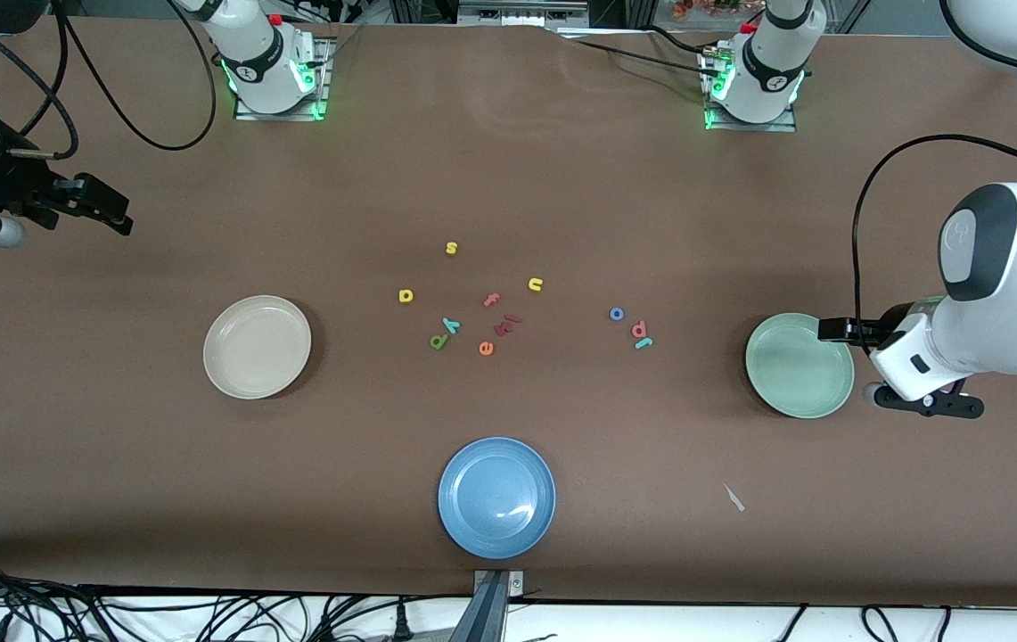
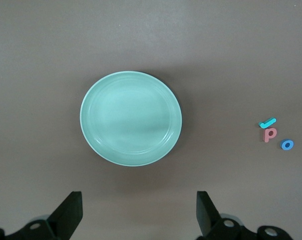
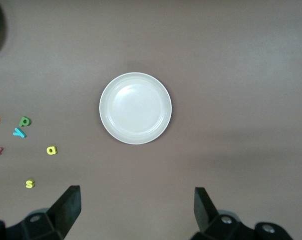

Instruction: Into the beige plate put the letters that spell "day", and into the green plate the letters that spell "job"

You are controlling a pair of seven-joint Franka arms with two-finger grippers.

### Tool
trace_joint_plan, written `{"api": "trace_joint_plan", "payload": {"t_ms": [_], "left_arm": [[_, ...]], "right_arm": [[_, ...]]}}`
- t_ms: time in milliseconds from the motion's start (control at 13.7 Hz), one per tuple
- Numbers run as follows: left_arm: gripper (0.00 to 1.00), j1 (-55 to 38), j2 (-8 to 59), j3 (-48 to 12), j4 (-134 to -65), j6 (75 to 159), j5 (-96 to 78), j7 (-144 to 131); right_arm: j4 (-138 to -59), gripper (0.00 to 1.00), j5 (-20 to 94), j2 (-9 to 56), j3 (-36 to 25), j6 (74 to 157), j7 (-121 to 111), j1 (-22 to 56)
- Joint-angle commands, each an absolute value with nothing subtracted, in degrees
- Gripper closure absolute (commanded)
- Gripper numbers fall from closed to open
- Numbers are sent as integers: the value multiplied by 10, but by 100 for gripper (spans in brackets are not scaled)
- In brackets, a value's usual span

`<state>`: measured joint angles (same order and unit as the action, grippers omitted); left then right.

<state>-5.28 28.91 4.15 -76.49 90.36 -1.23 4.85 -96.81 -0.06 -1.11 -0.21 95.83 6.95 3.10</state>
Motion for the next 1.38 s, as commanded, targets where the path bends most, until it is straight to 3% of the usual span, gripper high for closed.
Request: {"api": "trace_joint_plan", "payload": {"t_ms": [0,1310], "left_arm": [[0,-54,284,45,-770,902,-25,58],[1,-40,279,32,-793,904,-42,12]], "right_arm": [[-962,0,7,-12,-1,951,76,30],[-962,0,7,-12,-2,948,69,30]]}}
